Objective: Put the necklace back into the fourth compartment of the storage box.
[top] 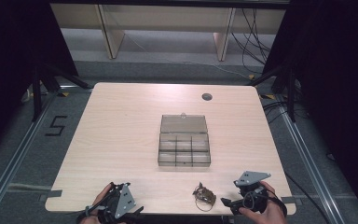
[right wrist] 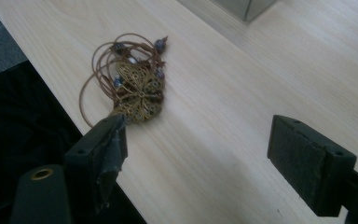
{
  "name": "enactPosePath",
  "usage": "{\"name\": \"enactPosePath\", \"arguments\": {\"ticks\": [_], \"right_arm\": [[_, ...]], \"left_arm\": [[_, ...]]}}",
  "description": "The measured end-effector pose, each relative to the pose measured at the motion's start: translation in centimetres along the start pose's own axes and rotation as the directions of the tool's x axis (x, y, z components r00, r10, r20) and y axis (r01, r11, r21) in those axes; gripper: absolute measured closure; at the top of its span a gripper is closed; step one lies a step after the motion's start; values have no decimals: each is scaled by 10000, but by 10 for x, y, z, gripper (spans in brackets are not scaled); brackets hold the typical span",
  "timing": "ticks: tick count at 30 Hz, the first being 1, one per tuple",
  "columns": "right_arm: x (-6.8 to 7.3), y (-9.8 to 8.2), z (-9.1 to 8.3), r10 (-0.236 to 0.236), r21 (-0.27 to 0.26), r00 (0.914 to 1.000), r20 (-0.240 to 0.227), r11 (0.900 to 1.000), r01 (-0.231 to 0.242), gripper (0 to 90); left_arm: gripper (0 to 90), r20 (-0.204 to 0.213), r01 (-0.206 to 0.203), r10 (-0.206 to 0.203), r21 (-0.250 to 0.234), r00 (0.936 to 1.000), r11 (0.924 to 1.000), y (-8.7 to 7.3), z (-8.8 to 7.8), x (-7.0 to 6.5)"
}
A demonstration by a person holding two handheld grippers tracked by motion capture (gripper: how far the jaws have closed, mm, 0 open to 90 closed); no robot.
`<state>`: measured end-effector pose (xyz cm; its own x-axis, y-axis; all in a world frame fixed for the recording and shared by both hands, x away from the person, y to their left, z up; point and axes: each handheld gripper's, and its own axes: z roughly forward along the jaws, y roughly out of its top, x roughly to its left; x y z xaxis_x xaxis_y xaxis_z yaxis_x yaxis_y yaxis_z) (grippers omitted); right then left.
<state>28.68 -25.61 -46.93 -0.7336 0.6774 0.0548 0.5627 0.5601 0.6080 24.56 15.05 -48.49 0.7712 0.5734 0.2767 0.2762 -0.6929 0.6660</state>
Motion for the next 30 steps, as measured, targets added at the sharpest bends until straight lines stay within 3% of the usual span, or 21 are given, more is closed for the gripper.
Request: {"name": "enactPosePath", "arguments": {"ticks": [7, 13, 16, 21, 22, 24, 26, 27, 30], "right_arm": [[16, 25, 6, -666, 332, 9976, -185, 9972, 672, 243], [26, 29, 13, -765, 982, 9938, -805, 9916, 843, 256], [29, 33, 17, -990, 988, 9924, -733, 9894, 1060, 259], [32, 45, 28, -1411, 1906, 9889, -462, 9705, 1474, 279], [32, 45, 28, -1411, 1906, 9889, -462, 9705, 1474, 279], [31, 47, 34, -1680, 2085, 9842, -566, 9620, 1762, 305], [34, 49, 37, -1660, 2395, 9847, -534, 9552, 1740, 322], [33, 50, 39, -1962, 2357, 9781, -700, 9494, 2073, 348], [32, 52, 41, -1971, 2404, 9776, -740, 9478, 2093, 357]], "left_arm": [[157, 13, 27, -27, -35, 10000, 10000, 0, 1, 0], [157, -31, 10, -10, -29, 10000, 10000, 1, 0, 0], [157, 36, -9, 9, -6, 10000, 10000, 1, 0, 0], [157, 20, -14, 14, 7, 10000, 10000, 1, 1, -1], [157, 26, -23, 23, 13, 10000, 10000, 0, 1, -1], [157, 39, 5, -5, 20, 10000, 10000, 1, 1, 0], [157, 24, -60, 60, 195, 10000, 9998, 1, 1, -1], [157, 127, -82, 79, 222, 9999, 9997, 0, 1, -2], [157, 47, -164, 163, 200, 9999, 9997, 2, 1, -2]]}}
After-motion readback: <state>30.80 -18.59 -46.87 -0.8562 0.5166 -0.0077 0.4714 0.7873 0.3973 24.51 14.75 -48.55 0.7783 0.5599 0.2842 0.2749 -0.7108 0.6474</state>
